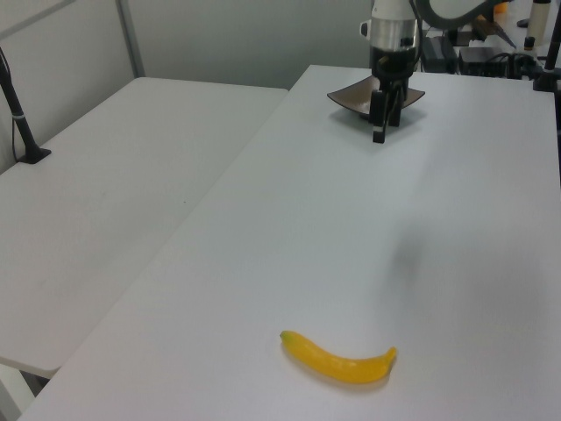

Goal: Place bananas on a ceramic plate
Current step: 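Move the open gripper over the yellow banana, then lower the gripper onto the banana's middle and close on it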

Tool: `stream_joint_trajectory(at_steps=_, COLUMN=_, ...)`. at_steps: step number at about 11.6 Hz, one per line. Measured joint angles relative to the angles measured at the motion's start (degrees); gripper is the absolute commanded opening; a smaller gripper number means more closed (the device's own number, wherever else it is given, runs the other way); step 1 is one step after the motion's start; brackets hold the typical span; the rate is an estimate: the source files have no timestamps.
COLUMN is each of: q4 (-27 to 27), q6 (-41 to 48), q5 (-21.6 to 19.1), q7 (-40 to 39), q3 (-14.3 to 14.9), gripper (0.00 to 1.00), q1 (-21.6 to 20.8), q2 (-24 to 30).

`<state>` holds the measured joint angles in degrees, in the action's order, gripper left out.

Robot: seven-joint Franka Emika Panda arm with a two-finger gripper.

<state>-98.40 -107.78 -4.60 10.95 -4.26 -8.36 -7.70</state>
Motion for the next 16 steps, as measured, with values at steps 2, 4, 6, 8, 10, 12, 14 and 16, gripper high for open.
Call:
stream_joint_trajectory(at_steps=2, q4=-0.26, q6=-4.27, q5=-1.44, q7=2.4, q3=-0.73, gripper=1.0, q1=-1.21, q2=-1.22)
stream_joint_trajectory(at_steps=4, q4=-0.27, q6=-9.48, q5=-2.04, q7=4.26, q3=-3.19, gripper=1.0, q1=-1.95, q2=-2.8)
stream_joint_trajectory(at_steps=6, q4=-0.26, q6=-12.12, q5=-2.06, q7=6.56, q3=-5.97, gripper=1.0, q1=-2.8, q2=-4.27)
stream_joint_trajectory(at_steps=8, q4=-0.08, q6=-13.47, q5=-2.14, q7=7.92, q3=-6.88, gripper=1.0, q1=-5.71, q2=-5.88)
stream_joint_trajectory(at_steps=10, q4=-0.07, q6=-16.28, q5=-2.2, q7=10.59, q3=-7.92, gripper=1.0, q1=-8.36, q2=-7.33)
stream_joint_trajectory(at_steps=12, q4=-0.05, q6=-20.63, q5=-2.19, q7=15.5, q3=-9.35, gripper=1.0, q1=-11.28, q2=-9.36)
stream_joint_trajectory(at_steps=14, q4=0.28, q6=-22.09, q5=-2.19, q7=17.87, q3=-9.76, gripper=1.0, q1=-14.49, q2=-11.65)
stream_joint_trajectory(at_steps=16, q4=1.47, q6=-22.24, q5=-2.19, q7=18.76, q3=-10.02, gripper=1.0, q1=-16.57, q2=-13.87)
